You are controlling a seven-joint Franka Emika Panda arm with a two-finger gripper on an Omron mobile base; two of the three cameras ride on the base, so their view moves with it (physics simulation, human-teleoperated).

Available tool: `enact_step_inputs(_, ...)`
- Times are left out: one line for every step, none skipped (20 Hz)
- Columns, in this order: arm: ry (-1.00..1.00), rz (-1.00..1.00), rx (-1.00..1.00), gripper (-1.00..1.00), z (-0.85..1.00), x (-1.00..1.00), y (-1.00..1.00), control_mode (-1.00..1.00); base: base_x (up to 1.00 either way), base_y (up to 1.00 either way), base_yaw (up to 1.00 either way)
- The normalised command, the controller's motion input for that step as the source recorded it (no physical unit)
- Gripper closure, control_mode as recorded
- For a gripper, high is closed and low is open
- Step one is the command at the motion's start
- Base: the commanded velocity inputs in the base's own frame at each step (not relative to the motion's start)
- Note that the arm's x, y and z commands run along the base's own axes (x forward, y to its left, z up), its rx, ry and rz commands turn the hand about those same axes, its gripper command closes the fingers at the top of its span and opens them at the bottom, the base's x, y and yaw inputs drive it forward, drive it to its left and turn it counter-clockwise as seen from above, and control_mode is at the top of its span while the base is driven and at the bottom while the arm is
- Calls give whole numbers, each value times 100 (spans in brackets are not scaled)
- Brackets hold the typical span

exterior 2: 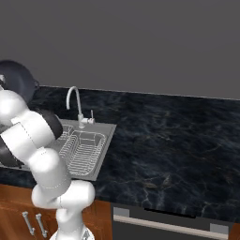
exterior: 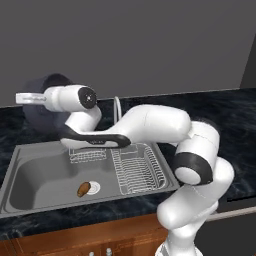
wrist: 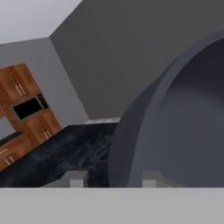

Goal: Dump the potato from the pot into the sink. Then turn on the water and wash the potato. Then turn off the water and put the potato back in the pot.

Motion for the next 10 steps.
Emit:
enact_step_inputs(-1, -5, -38, 100, 70, -66, -12, -100, 0, 0, 0)
enact_step_inputs(-1, -5, -38, 100, 71, -66, -14, -100, 0, 0, 0)
enact_step_inputs(0, -5, -39, 100, 73, -67, -16, -100, 0, 0, 0)
enact_step_inputs(0, -4, -39, 100, 73, -70, -26, -100, 0, 0, 0)
enact_step_inputs(0, -2, -40, 100, 72, -69, -30, -100, 0, 0, 0)
enact_step_inputs(0, -2, -40, 100, 71, -64, -36, -100, 0, 0, 0)
enact_step_inputs(0, -2, -39, 100, 66, -62, -42, -100, 0, 0, 0)
enact_step_inputs(0, -2, -40, 100, 61, -62, -45, -100, 0, 0, 0)
enact_step_inputs(0, -2, -40, 100, 51, -61, -55, -100, 0, 0, 0)
enact_step_inputs(0, -2, -39, 100, 41, -56, -61, -100, 0, 0, 0)
